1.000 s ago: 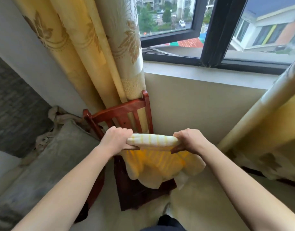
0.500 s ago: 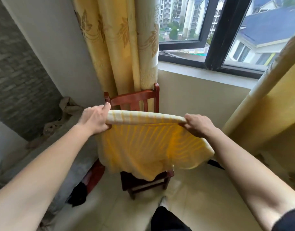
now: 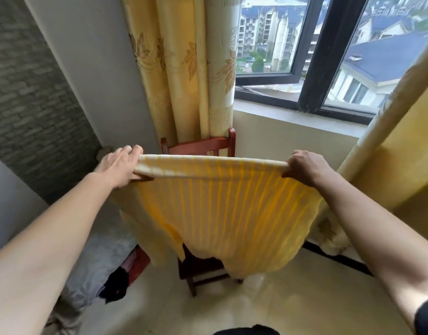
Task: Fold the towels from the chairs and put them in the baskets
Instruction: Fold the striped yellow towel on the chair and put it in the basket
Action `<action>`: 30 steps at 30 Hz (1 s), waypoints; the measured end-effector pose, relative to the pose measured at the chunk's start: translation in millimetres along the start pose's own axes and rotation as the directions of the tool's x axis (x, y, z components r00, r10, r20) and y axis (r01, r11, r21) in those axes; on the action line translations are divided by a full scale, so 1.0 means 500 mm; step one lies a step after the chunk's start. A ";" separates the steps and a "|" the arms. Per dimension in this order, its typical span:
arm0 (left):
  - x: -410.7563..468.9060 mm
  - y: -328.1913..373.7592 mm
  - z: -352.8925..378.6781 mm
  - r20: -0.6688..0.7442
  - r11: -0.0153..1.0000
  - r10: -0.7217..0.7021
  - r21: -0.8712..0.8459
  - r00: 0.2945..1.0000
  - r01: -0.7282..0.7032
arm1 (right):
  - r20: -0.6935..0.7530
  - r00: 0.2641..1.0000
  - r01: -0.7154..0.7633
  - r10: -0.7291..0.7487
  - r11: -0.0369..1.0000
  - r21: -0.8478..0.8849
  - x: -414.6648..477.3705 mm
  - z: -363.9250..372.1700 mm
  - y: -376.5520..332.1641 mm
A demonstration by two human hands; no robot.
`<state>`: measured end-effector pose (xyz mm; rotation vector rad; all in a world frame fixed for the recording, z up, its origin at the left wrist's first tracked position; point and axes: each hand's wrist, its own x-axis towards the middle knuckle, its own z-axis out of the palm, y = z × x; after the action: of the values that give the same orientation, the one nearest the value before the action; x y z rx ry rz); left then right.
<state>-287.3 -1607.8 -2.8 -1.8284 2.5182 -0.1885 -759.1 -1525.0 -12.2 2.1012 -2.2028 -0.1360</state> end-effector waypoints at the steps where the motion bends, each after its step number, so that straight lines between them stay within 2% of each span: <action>1: -0.001 -0.003 -0.003 -0.014 1.000 -0.009 -0.002 1.000 0.009 | -0.049 0.998 -0.029 0.032 0.998 0.051 0.010 0.002 0.012; 3: -0.001 -0.006 -0.011 -0.036 0.999 -0.037 -0.013 0.999 0.037 | -0.131 0.988 -0.069 0.086 0.989 0.132 0.027 -0.004 0.035; 7: 0.017 -0.007 -0.039 -0.090 0.995 -0.090 -0.056 0.992 0.085 | -0.219 0.961 -0.130 0.171 0.974 0.187 0.067 -0.026 0.085; 12: 0.049 0.015 -0.057 -0.149 0.993 -0.099 -0.077 0.984 0.088 | -0.272 0.929 -0.167 0.251 0.940 0.298 0.113 -0.032 0.127; 16: 0.072 0.011 -0.053 -0.082 0.980 -0.148 -0.145 0.985 0.135 | -0.273 0.920 -0.192 0.280 0.932 0.308 0.140 -0.025 0.150; 20: 0.078 0.007 -0.044 0.039 0.980 -0.193 -0.051 0.981 0.194 | -0.282 0.914 -0.212 0.293 0.935 0.285 0.158 -0.022 0.167; 23: 0.072 -0.010 -0.020 0.174 0.922 -0.305 -0.193 0.936 0.336 | -0.277 0.915 -0.205 0.295 0.928 0.310 0.163 -0.019 0.177; 26: 0.068 -0.016 0.010 0.145 0.816 -0.411 -0.382 0.900 0.434 | -0.290 0.911 -0.192 0.294 0.924 0.330 0.158 -0.015 0.178; 28: 0.066 -0.013 0.025 0.127 0.761 -0.482 -0.429 0.867 0.486 | -0.319 0.904 -0.178 0.285 0.928 0.327 0.158 -0.017 0.173; 30: 0.060 -0.010 0.040 0.184 0.763 -0.470 -0.406 0.863 0.503 | -0.335 0.898 -0.175 0.285 0.931 0.322 0.157 -0.021 0.170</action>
<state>-290.1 -1639.3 -20.4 -2.5829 2.0916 0.4848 -845.7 -1599.2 9.6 1.7625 -2.3047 0.5885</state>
